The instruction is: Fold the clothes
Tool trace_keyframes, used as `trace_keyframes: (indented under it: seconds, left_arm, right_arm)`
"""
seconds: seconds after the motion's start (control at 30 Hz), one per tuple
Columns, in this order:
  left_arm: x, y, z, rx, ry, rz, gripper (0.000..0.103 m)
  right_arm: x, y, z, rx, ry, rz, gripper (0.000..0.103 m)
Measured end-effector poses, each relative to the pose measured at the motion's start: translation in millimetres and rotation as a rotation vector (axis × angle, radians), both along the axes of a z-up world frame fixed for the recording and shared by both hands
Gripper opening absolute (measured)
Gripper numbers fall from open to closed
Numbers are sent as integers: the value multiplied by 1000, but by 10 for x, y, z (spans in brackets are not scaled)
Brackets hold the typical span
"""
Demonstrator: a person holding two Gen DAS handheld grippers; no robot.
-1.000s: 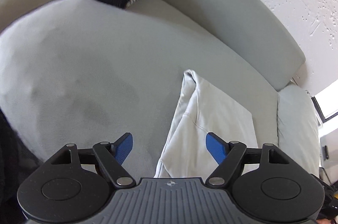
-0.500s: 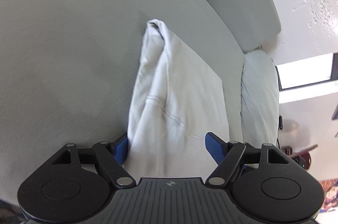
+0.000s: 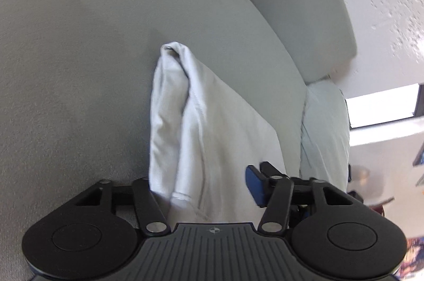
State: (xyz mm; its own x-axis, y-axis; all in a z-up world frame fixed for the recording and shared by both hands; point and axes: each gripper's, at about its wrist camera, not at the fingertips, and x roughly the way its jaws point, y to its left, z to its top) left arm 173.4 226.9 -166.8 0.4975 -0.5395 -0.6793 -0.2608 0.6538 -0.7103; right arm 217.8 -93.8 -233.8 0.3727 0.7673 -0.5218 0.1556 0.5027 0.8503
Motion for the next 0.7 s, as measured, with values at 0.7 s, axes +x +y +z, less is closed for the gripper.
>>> trace_keyframes:
  seconds: [0.7]
  left_arm:
    - [-2533,-1559,2038,617,-908,-49,10]
  right_arm:
    - [-2391,-745,2352,-125,-745,-105,5]
